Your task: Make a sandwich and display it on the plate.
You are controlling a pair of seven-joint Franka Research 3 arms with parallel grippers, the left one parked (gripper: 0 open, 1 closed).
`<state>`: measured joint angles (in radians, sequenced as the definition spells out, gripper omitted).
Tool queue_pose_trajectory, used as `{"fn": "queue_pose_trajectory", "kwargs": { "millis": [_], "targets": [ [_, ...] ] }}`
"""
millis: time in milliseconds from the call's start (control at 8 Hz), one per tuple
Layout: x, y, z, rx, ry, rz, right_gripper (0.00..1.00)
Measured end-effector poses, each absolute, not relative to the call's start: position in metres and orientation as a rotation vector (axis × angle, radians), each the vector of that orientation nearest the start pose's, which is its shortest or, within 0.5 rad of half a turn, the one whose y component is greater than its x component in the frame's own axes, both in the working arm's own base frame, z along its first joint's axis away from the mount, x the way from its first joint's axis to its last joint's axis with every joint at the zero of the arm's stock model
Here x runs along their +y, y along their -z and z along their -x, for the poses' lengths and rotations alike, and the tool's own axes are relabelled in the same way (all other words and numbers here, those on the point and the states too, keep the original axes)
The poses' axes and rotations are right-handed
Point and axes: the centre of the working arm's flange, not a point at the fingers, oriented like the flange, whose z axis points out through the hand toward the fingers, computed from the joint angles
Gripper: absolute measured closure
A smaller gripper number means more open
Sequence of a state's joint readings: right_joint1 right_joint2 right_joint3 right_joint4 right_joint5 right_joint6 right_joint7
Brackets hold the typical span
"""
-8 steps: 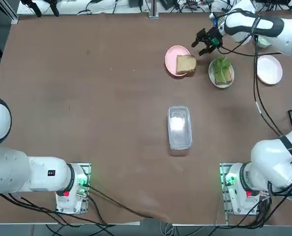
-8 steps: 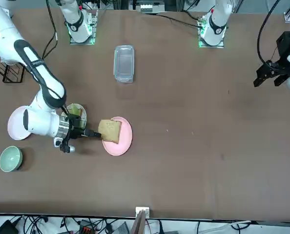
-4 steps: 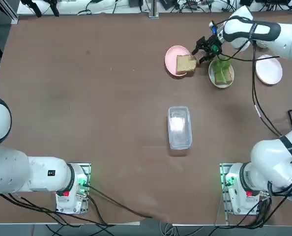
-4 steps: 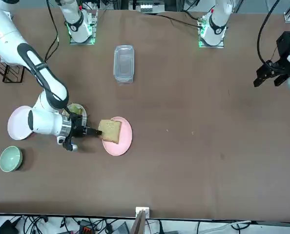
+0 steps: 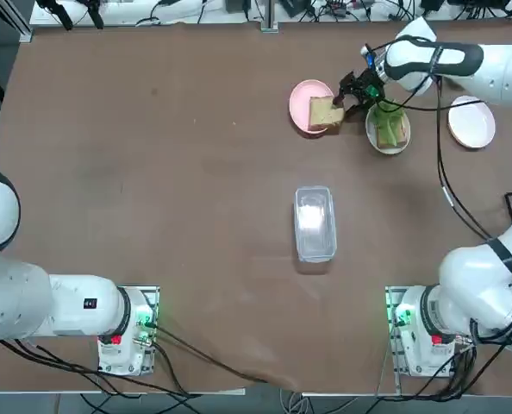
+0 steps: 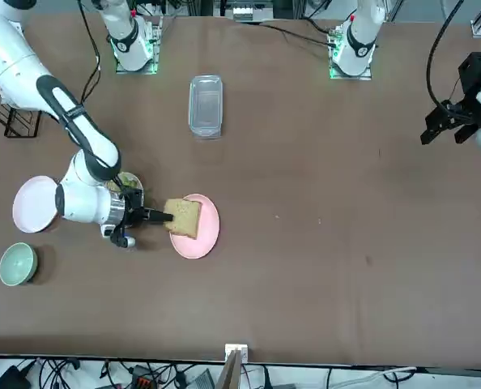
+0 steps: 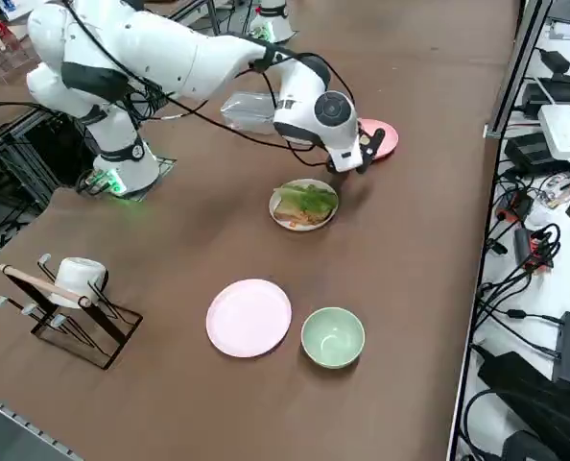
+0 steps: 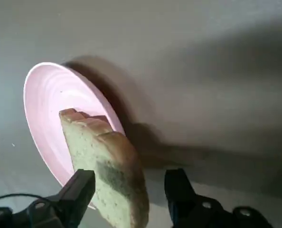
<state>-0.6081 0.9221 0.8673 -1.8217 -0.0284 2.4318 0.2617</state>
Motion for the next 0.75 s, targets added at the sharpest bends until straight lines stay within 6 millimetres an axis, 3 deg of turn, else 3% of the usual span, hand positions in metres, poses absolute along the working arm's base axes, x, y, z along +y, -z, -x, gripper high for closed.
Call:
{"fn": "queue_pose_trajectory", "kwargs": {
  "millis": [125,375,625,750],
  "targets": [
    [0.125,-0.178,-0.632,0.246,-0.222,2.503,0.36],
    [0.124,-0.178,-0.633,0.247,-0.225,2.504,0.52],
    [0.121,-0.182,-0.632,0.236,-0.249,2.513,0.87],
    [0.120,-0.189,-0.632,0.222,-0.269,2.525,0.88]
  ]
}}
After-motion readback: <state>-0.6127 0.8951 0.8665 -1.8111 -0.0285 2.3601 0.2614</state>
